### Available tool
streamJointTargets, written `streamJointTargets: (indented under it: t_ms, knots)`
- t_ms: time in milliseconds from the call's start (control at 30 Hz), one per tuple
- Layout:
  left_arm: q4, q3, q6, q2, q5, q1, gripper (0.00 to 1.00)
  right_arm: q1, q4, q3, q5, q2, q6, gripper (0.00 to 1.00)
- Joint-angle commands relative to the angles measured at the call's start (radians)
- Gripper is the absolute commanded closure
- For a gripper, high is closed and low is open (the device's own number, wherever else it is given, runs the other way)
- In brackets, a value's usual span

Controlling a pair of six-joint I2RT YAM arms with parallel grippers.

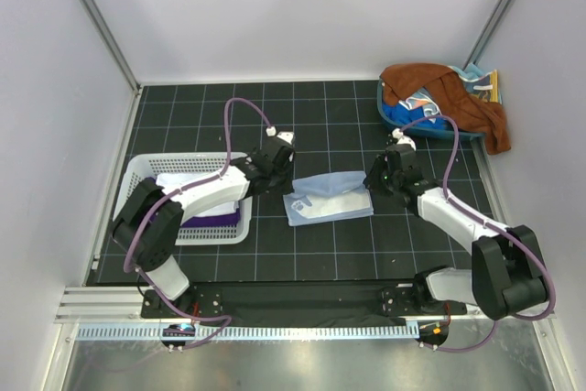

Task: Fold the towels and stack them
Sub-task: Fold the towel

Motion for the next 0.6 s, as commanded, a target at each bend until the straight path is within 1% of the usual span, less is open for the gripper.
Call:
streamJointTargets:
  t_ms: [0, 133, 200, 400, 567]
  knots:
    - [0.006, -0.004, -0.008, -0.006, -0.012, -0.012, 1.0, 0.004, 0.047, -0.009, -0.003, -0.06, 0.022, 0.69]
    - [0.003, -0.006, -0.001, 0.001, -0.007, -0.021, 1.0, 0.006, 0.013, -0.005, -0.009, -0.076, 0.036, 0.64]
    - [0.002, -0.006, 0.002, 0.002, -0.003, -0.019, 1.0, 0.007, -0.002, 0.0, -0.005, -0.071, 0.036, 0.64]
    - [-0.02, -0.004, 0.021, -0.001, -0.001, -0.021, 1.0, 0.013, -0.091, 0.014, 0.052, -0.051, 0.049, 0.58]
    - [-0.038, -0.001, 0.027, 0.001, -0.003, -0.022, 1.0, 0.025, -0.091, 0.001, 0.04, -0.045, 0.073, 0.53]
